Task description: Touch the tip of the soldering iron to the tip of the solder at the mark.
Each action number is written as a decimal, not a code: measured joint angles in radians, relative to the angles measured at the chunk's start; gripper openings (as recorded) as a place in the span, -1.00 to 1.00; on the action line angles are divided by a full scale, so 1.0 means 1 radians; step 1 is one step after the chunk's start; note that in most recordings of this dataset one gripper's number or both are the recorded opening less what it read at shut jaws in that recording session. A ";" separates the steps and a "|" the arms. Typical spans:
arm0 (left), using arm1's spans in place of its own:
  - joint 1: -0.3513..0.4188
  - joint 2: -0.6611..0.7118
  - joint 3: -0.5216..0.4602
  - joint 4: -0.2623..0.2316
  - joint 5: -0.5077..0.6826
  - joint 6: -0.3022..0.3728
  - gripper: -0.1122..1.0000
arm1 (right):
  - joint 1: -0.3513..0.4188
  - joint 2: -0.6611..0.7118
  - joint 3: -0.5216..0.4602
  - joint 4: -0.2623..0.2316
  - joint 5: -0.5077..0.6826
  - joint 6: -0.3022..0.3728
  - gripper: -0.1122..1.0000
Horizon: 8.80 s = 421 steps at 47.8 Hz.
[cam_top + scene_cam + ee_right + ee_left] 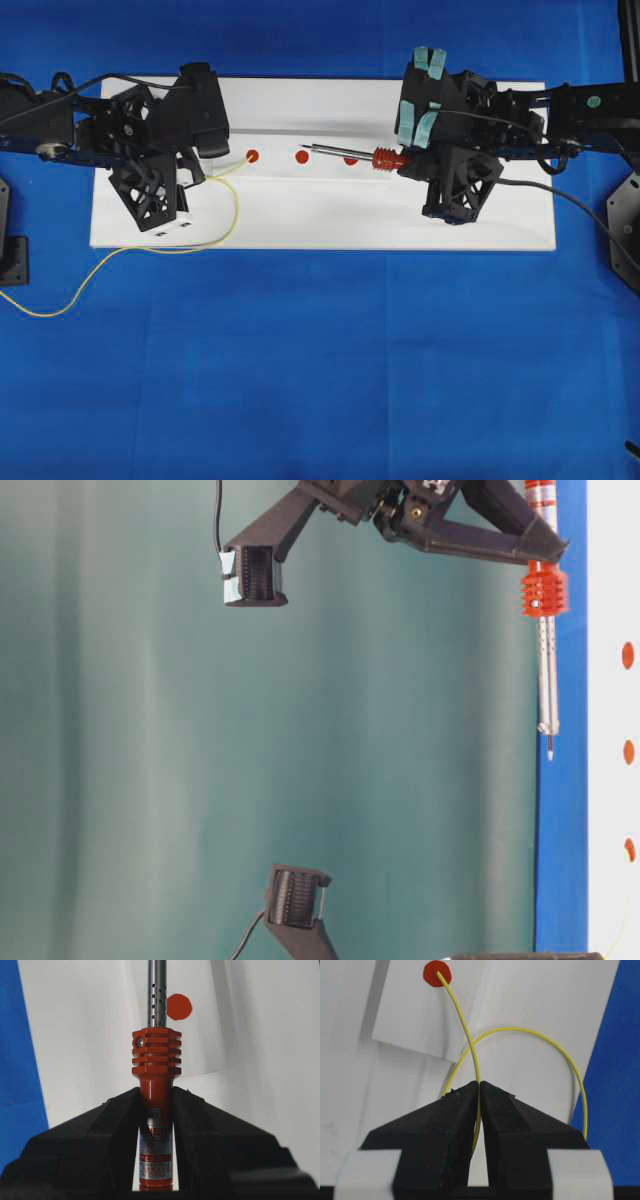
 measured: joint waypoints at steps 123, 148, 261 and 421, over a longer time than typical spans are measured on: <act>0.000 0.005 0.000 0.000 0.020 -0.002 -0.77 | 0.020 0.321 -0.379 -0.063 0.288 -0.005 -0.68; 0.000 0.008 -0.002 0.000 0.034 0.003 -0.77 | 0.020 0.328 -0.393 -0.063 0.305 -0.005 -0.68; 0.000 0.046 -0.057 0.000 0.097 0.012 -0.77 | 0.020 0.328 -0.394 -0.064 0.307 -0.009 -0.68; 0.000 0.235 -0.305 0.002 0.160 -0.006 -0.77 | 0.014 0.098 -0.204 -0.169 0.365 0.040 -0.68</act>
